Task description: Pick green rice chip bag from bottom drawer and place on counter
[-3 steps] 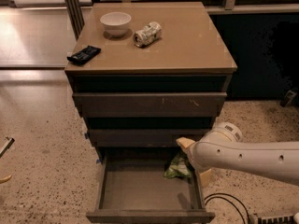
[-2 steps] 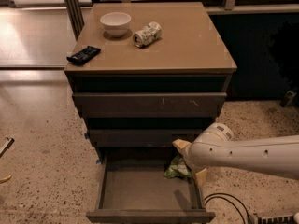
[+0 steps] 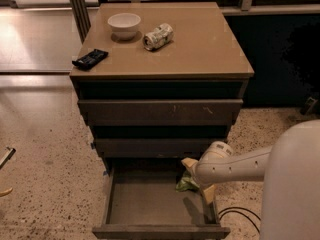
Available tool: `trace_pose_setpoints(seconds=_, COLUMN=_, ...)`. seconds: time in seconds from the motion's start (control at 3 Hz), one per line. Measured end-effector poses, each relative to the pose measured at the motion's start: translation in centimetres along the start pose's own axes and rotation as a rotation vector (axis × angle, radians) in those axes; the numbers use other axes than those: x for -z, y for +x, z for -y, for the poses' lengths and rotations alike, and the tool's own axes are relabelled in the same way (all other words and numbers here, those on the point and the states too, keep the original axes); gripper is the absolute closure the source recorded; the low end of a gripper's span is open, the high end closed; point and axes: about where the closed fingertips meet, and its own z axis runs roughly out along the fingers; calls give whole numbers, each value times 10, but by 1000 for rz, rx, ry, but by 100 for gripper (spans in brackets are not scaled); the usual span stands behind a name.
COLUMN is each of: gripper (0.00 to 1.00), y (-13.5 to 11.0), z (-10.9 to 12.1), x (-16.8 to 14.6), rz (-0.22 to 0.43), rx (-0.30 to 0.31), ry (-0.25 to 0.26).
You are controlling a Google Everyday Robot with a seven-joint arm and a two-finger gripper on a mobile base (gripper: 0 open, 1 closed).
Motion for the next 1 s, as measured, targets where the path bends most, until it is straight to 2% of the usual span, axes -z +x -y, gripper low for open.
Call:
trace_pose_setpoints(seconds=0.33, gripper=0, y=1, z=-3, x=-36, rz=-1, rx=2, ry=-6)
trace_pose_setpoints(seconds=0.67, gripper=0, y=9, z=-3, x=-98, rz=-35, rx=22, ry=-51)
trace_pose_setpoints(seconds=1.0, gripper=0, y=11, z=-3, x=-107, rz=-39, rx=17, ry=-64)
